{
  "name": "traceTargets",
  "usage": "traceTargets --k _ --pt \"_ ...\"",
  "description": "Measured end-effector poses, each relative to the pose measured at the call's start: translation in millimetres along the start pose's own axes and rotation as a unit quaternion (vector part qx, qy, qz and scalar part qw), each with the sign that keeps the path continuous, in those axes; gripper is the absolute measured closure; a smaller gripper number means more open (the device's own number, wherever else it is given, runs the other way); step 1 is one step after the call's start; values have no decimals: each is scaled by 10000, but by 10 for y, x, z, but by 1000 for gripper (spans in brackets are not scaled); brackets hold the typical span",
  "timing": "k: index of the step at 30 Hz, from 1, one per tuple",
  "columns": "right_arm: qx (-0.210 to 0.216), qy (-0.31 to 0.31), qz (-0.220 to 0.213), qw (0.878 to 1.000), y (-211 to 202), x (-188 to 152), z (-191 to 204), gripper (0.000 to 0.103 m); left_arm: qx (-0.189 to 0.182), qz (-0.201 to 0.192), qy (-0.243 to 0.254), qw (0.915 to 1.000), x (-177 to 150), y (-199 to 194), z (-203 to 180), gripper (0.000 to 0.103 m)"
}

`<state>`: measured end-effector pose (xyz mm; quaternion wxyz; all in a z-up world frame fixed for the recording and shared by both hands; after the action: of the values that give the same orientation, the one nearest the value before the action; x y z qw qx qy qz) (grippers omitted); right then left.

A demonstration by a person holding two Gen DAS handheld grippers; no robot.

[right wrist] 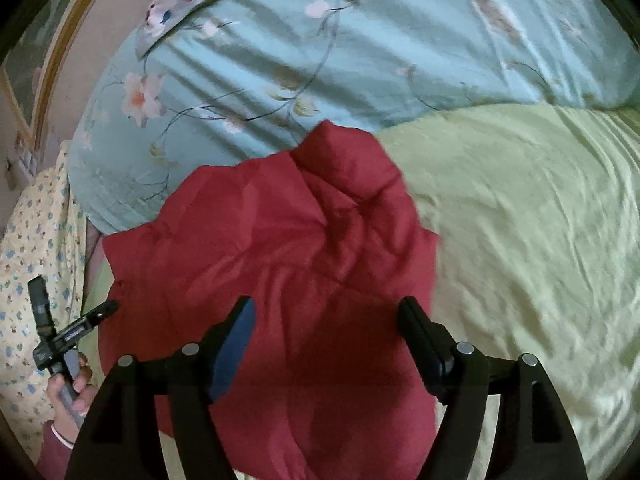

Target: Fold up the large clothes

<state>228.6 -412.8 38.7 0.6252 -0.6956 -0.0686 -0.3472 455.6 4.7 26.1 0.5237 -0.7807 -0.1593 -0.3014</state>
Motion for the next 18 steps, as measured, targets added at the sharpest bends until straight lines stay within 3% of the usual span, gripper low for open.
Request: traceTargets --k 1,7,15,18 --pt "-12 49 24 10000 -33 -18 -40 27 -5 -18 -23 10000 -40 -74 10 19" --pt "-68 253 91 9996 -67 -67 -267 26 -244 -67 -360 9990 -224 -483 173 16" --pt "230 562 220 9979 -28 -145 -396 24 -740 132 -1146 9906 -331 -438 624 15" --pt "279 573 269 9976 4 -152 -386 23 -687 141 -1194 9904 -332 -403 709 14"
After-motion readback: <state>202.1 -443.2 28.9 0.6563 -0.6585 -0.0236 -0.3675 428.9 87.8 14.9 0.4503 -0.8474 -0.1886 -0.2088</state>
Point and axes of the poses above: each gripper's, at about its wrist camera, not at the fingertips, and y roughly the way its jaws point, z to its left, x to its top, the point moved 2 cm from there along y, roughly the way its jaws point, and after that the axes turned 13 degrees about -x, right-handed, at the moved point
